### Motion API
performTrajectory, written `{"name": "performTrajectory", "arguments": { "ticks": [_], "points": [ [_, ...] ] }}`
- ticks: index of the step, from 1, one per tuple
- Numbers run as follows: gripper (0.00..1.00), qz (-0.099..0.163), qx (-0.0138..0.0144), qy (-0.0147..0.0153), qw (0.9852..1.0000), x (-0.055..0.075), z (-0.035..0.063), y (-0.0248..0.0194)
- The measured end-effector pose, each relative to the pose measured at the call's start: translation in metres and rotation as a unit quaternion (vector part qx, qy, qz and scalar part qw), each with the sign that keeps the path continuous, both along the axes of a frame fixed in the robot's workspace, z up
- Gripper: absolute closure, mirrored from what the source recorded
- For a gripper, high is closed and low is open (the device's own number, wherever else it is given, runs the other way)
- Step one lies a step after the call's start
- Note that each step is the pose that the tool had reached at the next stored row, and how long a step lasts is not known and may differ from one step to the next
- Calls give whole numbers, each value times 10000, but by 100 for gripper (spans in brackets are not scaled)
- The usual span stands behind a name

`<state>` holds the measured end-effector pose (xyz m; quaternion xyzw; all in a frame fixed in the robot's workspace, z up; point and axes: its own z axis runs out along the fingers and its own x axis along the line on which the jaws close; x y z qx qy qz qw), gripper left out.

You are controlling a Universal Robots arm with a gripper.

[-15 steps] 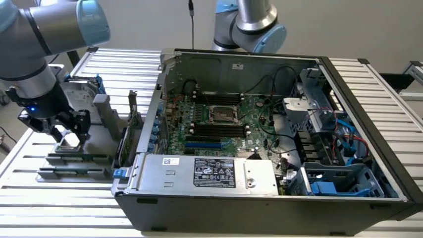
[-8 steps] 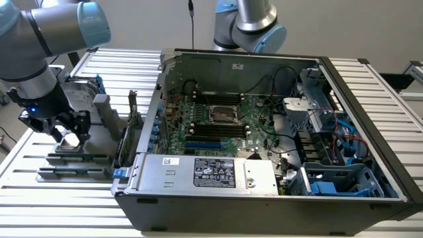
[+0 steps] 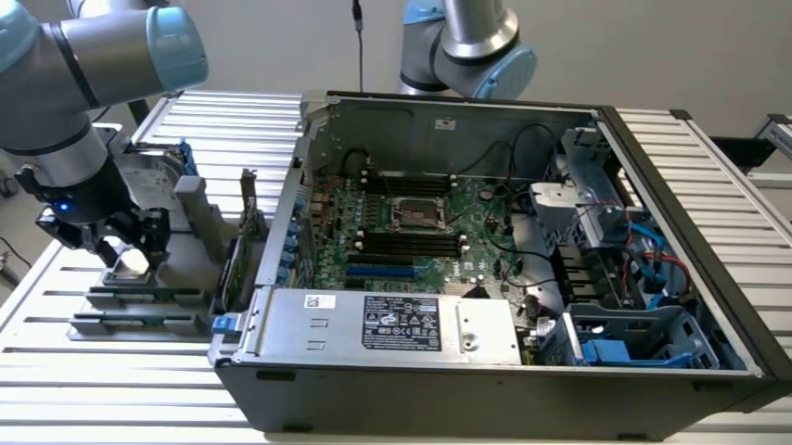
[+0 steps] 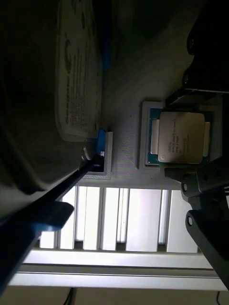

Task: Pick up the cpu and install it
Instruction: 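Pick up the cpu and move it towards the insertion slot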

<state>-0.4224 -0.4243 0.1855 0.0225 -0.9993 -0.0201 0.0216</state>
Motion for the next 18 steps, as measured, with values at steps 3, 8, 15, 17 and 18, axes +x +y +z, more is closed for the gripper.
{"name": "performTrajectory", "arguments": {
  "ticks": [3, 8, 15, 17, 18],
  "points": [
    [38, -1, 0, 1, 10000, 0, -4, 0],
    [45, -2, 0, 2, 10000, 0, -3, 1],
    [45, -2, 1, 2, 10000, 0, 8, 1],
    [45, -2, 0, 2, 10000, 0, 20, 0],
    [45, -2, 0, 3, 10000, 0, 28, 0]
  ]
}}
